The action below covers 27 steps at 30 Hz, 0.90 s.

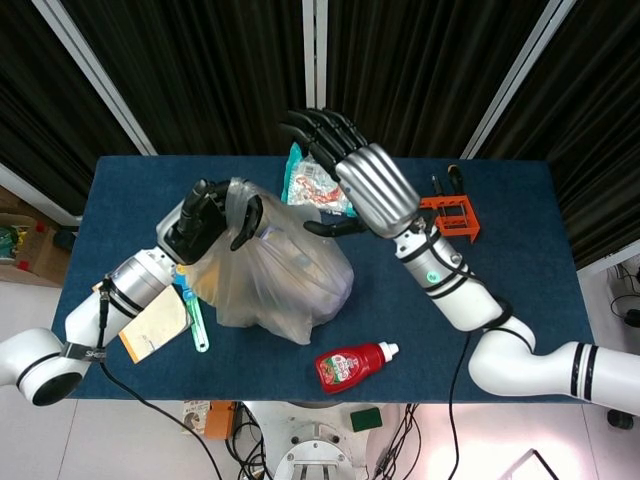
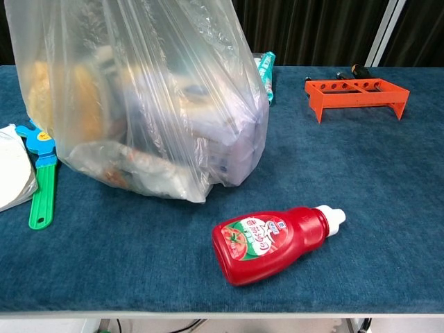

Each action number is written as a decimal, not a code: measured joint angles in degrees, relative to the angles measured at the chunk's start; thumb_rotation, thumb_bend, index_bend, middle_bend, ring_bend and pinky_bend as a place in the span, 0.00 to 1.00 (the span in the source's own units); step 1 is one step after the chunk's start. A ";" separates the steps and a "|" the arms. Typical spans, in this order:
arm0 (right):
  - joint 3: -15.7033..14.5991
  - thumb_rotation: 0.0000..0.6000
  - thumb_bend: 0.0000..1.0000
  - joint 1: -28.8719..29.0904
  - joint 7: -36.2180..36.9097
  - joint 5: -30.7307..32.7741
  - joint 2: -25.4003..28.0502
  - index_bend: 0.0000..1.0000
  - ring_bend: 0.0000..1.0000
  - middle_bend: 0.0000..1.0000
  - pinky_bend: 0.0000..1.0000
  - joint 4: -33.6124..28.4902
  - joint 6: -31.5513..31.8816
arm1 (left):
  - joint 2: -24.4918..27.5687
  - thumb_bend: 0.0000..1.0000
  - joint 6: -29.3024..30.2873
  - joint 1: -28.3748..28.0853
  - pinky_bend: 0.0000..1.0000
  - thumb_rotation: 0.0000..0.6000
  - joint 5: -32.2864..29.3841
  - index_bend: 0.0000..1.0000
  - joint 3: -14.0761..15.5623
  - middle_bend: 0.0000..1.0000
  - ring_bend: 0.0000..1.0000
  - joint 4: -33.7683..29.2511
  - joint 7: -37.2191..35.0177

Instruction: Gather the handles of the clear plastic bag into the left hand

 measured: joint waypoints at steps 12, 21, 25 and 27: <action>-1.20 1.00 0.02 -11.39 10.77 -9.00 7.55 0.00 0.00 0.00 0.00 -1.22 9.03 | -1.04 0.00 0.01 -0.33 0.80 0.21 -10.23 0.47 -2.97 0.57 0.60 -1.76 10.16; -3.77 1.00 0.03 -22.16 21.00 -15.36 13.75 0.00 0.00 0.00 0.00 0.70 17.48 | -1.88 0.00 2.89 0.55 0.67 0.17 -17.71 0.36 -5.82 0.43 0.45 -5.25 21.16; -5.82 1.00 0.03 -26.71 24.51 -17.96 15.15 0.00 0.00 0.00 0.00 2.39 21.83 | -2.22 0.00 3.61 1.83 0.67 0.17 -18.69 0.36 -7.01 0.43 0.46 -6.50 23.30; -6.71 1.00 0.03 -28.53 25.93 -19.00 15.44 0.00 0.00 0.00 0.00 3.16 23.73 | -2.33 0.00 3.72 2.39 0.67 0.16 -18.68 0.36 -7.39 0.43 0.45 -6.93 23.88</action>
